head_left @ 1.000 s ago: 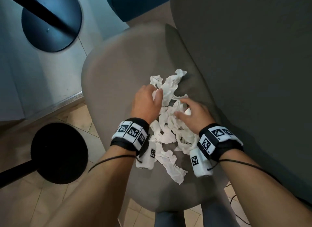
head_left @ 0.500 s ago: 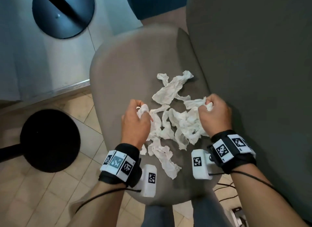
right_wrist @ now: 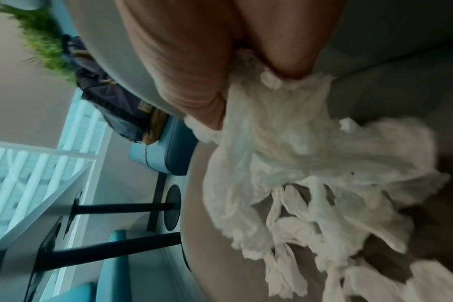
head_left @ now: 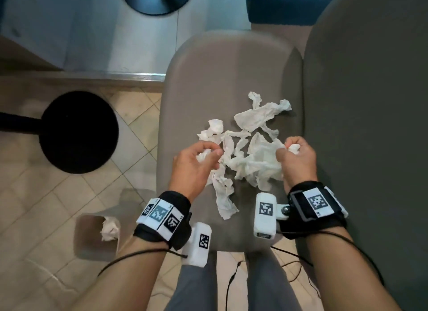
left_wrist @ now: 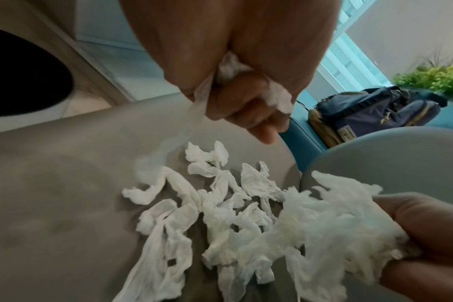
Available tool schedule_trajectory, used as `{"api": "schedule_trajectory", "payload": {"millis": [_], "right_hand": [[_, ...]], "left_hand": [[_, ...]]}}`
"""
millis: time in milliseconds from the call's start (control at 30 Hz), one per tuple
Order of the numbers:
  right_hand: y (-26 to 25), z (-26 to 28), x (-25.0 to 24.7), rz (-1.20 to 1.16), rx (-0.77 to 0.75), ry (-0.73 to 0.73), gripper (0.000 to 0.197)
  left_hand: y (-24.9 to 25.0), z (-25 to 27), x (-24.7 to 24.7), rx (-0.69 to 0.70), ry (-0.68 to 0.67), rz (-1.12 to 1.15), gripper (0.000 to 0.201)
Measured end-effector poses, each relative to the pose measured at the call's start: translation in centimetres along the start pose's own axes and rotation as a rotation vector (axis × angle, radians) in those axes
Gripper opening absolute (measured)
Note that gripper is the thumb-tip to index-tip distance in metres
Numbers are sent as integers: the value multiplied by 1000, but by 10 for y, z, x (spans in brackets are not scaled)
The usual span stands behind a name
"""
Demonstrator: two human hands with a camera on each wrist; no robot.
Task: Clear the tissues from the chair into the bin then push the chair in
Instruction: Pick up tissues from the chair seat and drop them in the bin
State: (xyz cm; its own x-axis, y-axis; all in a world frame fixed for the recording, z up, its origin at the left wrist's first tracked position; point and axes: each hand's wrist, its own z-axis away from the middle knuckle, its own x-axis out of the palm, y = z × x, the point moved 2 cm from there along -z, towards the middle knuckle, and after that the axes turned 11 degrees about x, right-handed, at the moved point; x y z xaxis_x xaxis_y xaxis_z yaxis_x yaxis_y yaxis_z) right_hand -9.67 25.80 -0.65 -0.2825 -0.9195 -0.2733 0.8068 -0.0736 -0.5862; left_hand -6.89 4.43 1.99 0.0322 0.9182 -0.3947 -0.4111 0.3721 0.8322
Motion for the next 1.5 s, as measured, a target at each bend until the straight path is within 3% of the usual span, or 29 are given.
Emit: {"api": "schedule_trajectory", "payload": {"millis": [333,467,700,967,1200,1367,1500], "right_hand": [[28,37,13,327,-178,-101,24],[48,69,28,399,-160,-307,17],[94,131,75,549,-208,-514,43],[203,216,204,771,-301,-692,42],[320,270,354,1109,-513,-754,29],[391,260,442,1293,-672,-679,23],[433,242,497,1282,-681,-666,21]], "left_hand": [[-19,91,-2,-72,261,-10,66],[-32,140,-11,-106,371,-53,68],[-102,213,-45,-175,461,196,45],[-231,296,-132,-280,459,406,5],[-376,318,-197,-450,388,308,41],[-464,296,-228,-471,454,402,60],[-519,265,-245,-486,495,298,65]]}}
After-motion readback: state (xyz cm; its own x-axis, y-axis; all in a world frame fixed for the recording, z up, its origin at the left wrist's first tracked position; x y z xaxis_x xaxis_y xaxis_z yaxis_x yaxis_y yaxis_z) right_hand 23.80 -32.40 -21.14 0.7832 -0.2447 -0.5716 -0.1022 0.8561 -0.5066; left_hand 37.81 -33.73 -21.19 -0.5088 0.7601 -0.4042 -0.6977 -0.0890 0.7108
